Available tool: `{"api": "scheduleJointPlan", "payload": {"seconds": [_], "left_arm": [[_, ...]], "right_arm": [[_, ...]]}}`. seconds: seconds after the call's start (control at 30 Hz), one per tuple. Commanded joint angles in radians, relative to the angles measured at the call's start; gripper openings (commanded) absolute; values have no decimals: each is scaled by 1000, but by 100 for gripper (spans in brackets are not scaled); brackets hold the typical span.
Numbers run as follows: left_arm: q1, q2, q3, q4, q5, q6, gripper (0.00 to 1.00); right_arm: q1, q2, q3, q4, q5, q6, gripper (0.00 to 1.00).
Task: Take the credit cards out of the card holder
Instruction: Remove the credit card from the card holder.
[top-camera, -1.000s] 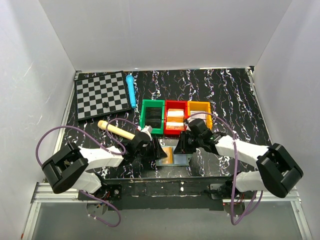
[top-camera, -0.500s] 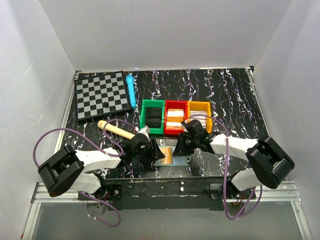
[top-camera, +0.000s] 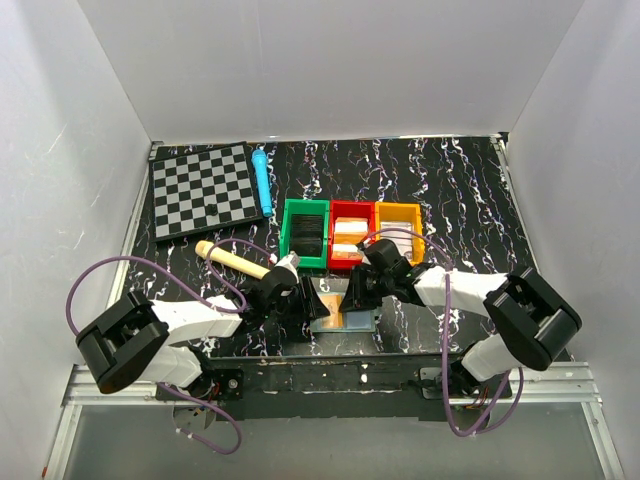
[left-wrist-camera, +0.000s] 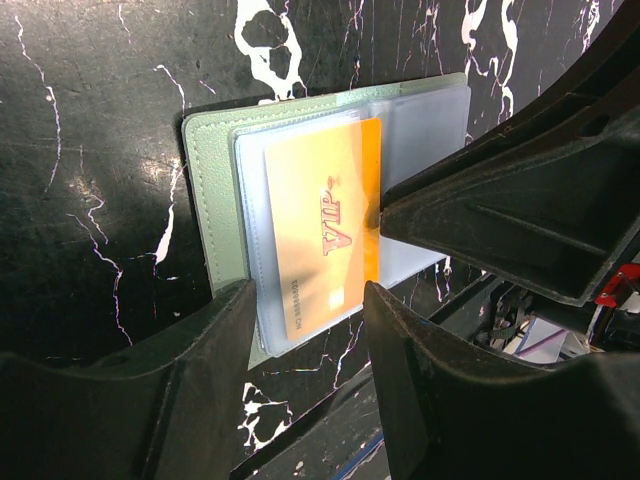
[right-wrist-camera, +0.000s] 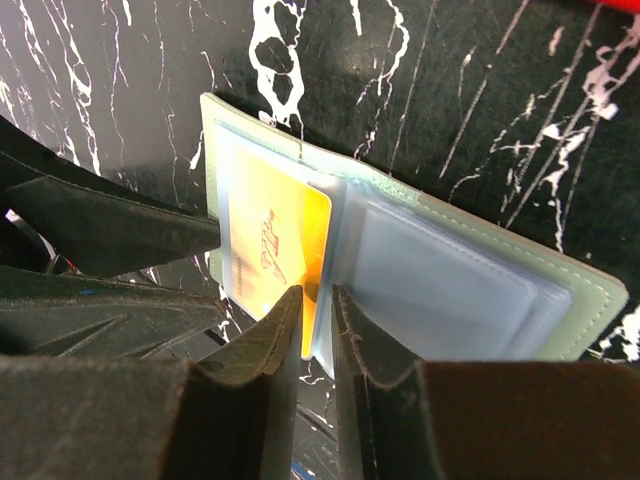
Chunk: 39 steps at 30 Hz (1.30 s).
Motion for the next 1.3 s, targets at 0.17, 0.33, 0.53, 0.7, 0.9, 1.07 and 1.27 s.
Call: {"api": "scheduleJointPlan", "payload": {"seconds": [0.17,0.33,0.53,0.7,0.9,1.07,1.27], "left_arm": [[8,18,-33,-72,-28,32,47],[8,34,-28,-67,-20,35,47],[10,27,-20,-74,-16,46,47],[10,-19,-10,-113,-20,60,49],[16,-128,9,-207,-57,89,50],[27,-180,23,-230,-60,101,51],[31,-168,44,-215,-97,115,51]], "right_arm": [[9,36,30,66,-31,14,22],[15,44,42,73,-40,17,19],[16,54,36,80,-48,14,13],[16,57,30,84,-48,16,12],[16,63,33,84,-51,16,12],[16,64,34,86,-50,17,15],[16,67,33,96,-56,19,15]]}}
